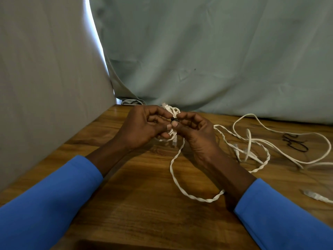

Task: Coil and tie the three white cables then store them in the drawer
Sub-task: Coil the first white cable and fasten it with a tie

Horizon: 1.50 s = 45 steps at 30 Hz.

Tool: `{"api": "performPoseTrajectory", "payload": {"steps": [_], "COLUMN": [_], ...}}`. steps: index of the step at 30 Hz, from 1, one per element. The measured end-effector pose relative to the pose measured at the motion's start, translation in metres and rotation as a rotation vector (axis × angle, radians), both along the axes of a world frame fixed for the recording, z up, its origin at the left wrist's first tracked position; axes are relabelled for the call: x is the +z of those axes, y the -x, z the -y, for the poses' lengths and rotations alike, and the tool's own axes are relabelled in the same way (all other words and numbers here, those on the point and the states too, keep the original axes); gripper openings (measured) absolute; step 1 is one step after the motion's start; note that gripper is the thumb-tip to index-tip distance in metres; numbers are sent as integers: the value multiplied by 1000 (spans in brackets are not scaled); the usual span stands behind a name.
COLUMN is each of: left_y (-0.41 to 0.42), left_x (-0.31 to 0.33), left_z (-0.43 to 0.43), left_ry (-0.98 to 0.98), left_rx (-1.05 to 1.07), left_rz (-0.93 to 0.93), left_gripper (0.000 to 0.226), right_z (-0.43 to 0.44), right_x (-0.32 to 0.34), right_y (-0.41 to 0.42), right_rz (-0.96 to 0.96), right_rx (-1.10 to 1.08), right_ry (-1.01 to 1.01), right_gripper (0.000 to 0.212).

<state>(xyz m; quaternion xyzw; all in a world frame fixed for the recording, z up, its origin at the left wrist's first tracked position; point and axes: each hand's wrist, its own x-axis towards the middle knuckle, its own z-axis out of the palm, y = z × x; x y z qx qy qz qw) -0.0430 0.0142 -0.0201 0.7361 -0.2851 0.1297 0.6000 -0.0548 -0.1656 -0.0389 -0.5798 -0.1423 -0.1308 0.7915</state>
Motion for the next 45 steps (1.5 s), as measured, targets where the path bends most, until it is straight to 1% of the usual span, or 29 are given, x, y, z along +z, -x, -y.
{"api": "performPoseTrajectory", "payload": {"steps": [3,6,9,11,14,17,20,24,28,29,31,33,36,37,39,42,43,45], "left_y": [0,1,0,0,-1,-3,-3,-2,-4,-5,-6,-7,-8,-8,-8,-6,-6,-4], "left_x": [-1,-2,-3,-4,-5,-3,-2,-4,-4,-4,-5,-6,-8,-8,-7,-6,-5,-4], "left_z": [1,2,4,5,6,6,5,5,3,1,-1,-2,-3,-2,-2,-4,-4,-6], "left_ry": [35,48,80,103,127,175,195,173,99,72,27,-7,-18,-8,7,26,20,-10], "left_rx": [14,70,133,148,162,172,163,138,140,149,155,156,152,149,152,142,134,135], "left_rz": [-4,42,83,85,65,23,12,40,95,113,137,149,152,148,145,129,131,157], "left_gripper": [25,22,20,21,21,21,21,20,21,22,22,22,20,20,19,20,20,20], "right_z": [0,-1,-1,-1,-2,-4,-5,-4,-1,1,5,7,6,5,2,1,2,3], "right_x": [0,0,2,2,1,0,2,2,6,8,10,11,10,10,11,12,12,10], "right_y": [-2,0,1,0,-1,0,0,-3,-3,-2,-1,2,3,3,5,7,7,6], "right_rz": [66,130,127,99,44,-9,-26,-72,-168,-187,-217,-213,-108,-84,-100,-167,-180,-194], "right_rx": [-84,-127,-118,-91,-33,10,5,-2,48,77,127,106,-31,-56,-36,74,100,119], "right_ry": [69,145,174,154,57,-32,-57,-80,-101,-101,-87,-38,107,123,72,-22,-32,-34], "right_gripper": [25,21,20,23,26,25,22,28,44,45,36,23,21,22,28,45,47,44]}}
